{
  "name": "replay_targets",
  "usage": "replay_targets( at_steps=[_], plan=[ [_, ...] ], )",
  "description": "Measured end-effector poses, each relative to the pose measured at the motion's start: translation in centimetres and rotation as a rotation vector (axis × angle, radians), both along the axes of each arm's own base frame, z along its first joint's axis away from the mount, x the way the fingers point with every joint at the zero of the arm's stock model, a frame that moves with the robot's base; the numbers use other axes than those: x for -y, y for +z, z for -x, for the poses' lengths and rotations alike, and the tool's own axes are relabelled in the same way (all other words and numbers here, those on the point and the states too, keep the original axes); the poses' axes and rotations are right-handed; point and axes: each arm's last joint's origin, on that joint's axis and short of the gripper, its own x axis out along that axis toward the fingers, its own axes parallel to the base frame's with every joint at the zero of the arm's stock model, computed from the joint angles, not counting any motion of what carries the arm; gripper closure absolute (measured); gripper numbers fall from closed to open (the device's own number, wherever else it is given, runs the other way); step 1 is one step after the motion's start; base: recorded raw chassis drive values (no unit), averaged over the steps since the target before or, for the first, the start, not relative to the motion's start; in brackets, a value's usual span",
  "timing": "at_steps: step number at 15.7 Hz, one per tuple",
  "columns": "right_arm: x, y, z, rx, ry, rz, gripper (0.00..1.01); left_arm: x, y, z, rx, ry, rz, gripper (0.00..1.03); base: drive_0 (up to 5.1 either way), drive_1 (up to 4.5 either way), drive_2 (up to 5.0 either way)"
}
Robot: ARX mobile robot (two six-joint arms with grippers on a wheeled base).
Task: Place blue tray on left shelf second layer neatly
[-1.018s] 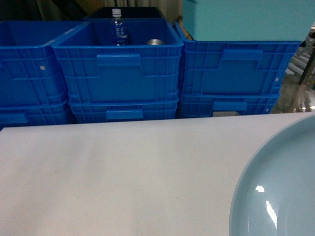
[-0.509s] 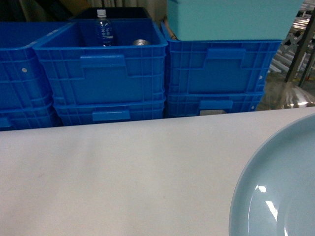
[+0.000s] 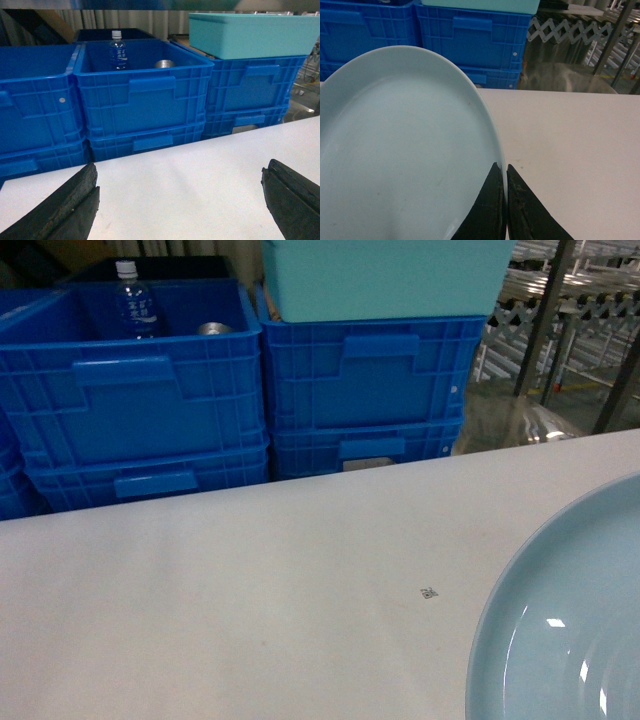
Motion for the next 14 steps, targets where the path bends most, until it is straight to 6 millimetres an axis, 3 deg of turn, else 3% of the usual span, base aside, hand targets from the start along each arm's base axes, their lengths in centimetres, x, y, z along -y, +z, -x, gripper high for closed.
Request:
replay_targets(
  at_steps=[14],
  plan=[
    [0.00, 0.00, 0.00, 0.000, 0.000, 0.000, 0.99, 0.00, 0.00, 0.00, 0.000, 0.000, 0.000, 0.05, -1.5, -1.52, -1.5]
  ],
)
